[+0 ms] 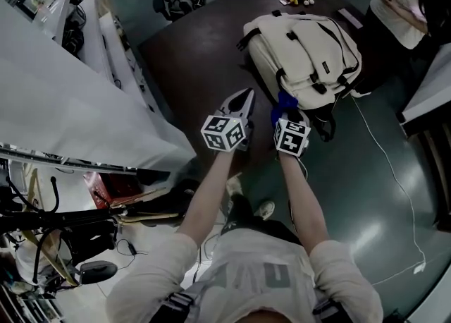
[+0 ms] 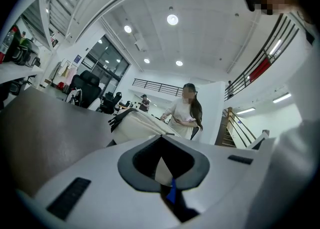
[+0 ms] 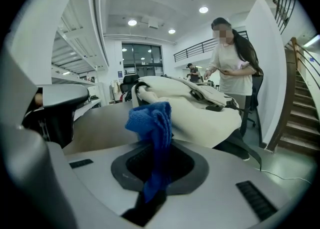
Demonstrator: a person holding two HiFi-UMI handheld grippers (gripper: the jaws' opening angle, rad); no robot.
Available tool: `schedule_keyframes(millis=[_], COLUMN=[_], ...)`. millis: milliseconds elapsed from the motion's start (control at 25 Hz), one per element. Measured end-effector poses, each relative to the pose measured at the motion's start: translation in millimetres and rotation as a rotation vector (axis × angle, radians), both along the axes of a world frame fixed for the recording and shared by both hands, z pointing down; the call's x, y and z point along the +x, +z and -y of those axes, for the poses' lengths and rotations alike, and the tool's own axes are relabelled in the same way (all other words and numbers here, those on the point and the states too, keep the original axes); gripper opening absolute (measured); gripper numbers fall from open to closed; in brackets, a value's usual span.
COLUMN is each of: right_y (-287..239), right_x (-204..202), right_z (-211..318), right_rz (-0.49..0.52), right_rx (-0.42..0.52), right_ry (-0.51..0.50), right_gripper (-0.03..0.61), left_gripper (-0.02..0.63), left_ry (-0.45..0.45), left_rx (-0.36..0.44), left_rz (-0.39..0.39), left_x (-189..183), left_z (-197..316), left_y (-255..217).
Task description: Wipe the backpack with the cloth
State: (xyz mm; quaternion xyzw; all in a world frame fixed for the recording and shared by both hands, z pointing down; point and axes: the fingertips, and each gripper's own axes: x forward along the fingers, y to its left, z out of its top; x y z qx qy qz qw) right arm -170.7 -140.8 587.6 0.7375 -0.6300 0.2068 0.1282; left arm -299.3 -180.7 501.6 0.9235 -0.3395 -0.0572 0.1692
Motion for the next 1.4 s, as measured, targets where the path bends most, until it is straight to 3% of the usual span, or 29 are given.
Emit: schedule_keyframes(millis=[400,600,800,1080,1400], right_y=[2.6,-43.4,-102.8,-172.5,-225.1], right_x=[20.8,21.1,45.3,87.8,98.6], right_z=[-19.5,-28.3,-21.5,27.0,138.3], right_rz=[-0.017,-0.122,-0.184,-0.290,-0.378], right_rx=[-0.011,0.093,0.213,0.321,0.367], right_ry=[-0.051,-0.162,-0.166,-0.206,-0.381], right_gripper=[0.041,0.042,0.043,0.041,0.041], left_gripper=[0.002,0.002,0.002,0.002,0.002], left_ry=[-0.012,-0.010,0.006,-0.005,-0.142], left_rx=[0.003,0.026,0.072,0.117,0.102], left_rz=[-0.021,-0.048,-0.072,-0.082,-0.096], left_x=[19.1,32.5,49.6,78.0,86.6], left_z=[-19.0,-15.7,-5.7,20.3,81.3], left_y=[-1.7,-17.2,-44.5,-69.2,-79.9])
